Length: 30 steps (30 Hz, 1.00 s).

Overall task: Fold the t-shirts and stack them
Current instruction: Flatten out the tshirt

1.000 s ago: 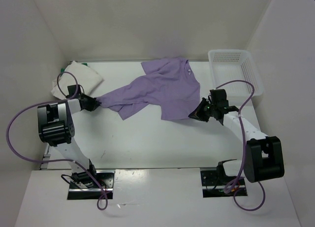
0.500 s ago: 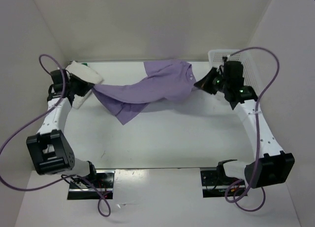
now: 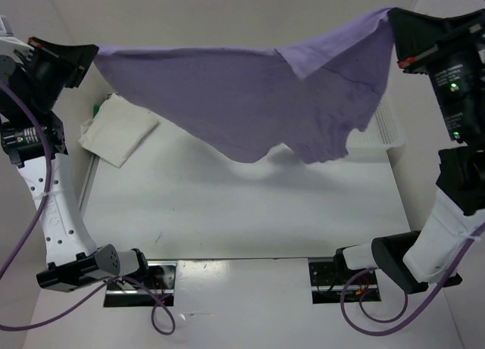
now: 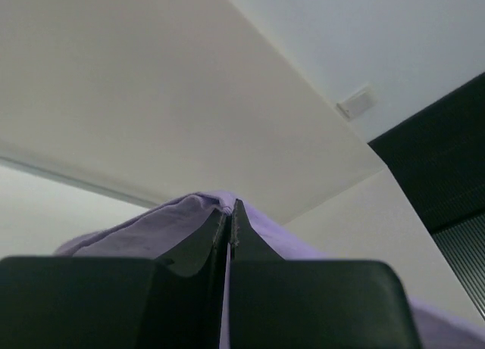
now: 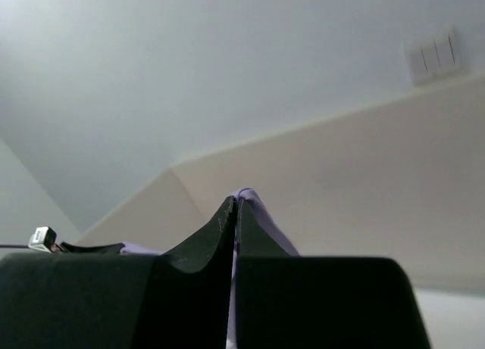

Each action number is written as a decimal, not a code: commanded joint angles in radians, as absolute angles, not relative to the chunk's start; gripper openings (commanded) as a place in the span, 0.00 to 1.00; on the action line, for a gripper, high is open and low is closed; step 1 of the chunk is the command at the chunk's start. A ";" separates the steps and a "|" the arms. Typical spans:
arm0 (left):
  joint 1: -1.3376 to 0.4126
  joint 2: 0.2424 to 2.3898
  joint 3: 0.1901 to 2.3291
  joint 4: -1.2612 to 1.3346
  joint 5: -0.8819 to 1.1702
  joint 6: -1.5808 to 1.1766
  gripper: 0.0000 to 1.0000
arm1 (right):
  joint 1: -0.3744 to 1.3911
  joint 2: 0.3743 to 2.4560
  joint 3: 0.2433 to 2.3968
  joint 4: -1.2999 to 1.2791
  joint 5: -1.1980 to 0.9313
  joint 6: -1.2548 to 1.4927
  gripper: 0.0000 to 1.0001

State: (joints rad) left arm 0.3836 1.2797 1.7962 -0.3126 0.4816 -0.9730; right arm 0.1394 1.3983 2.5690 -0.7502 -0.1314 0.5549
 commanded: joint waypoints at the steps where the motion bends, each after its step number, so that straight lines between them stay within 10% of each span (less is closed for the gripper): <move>1: 0.390 1.299 1.876 -0.321 0.491 -0.985 0.00 | 0.138 1.469 2.634 -0.744 -0.101 0.538 0.00; 14: 0.296 1.529 1.560 -0.163 0.377 -0.966 0.00 | 0.005 1.948 2.595 -0.759 -0.288 0.509 0.00; 30: 0.320 1.723 2.048 -0.163 0.443 -1.080 0.00 | -0.011 1.927 2.829 -0.471 -0.471 0.772 0.00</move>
State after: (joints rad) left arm 0.2848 1.7596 2.0056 -0.2253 0.4065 -1.0332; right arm 0.0116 2.0281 2.7747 -0.6189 -0.4042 0.7097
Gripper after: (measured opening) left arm 0.009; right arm 0.006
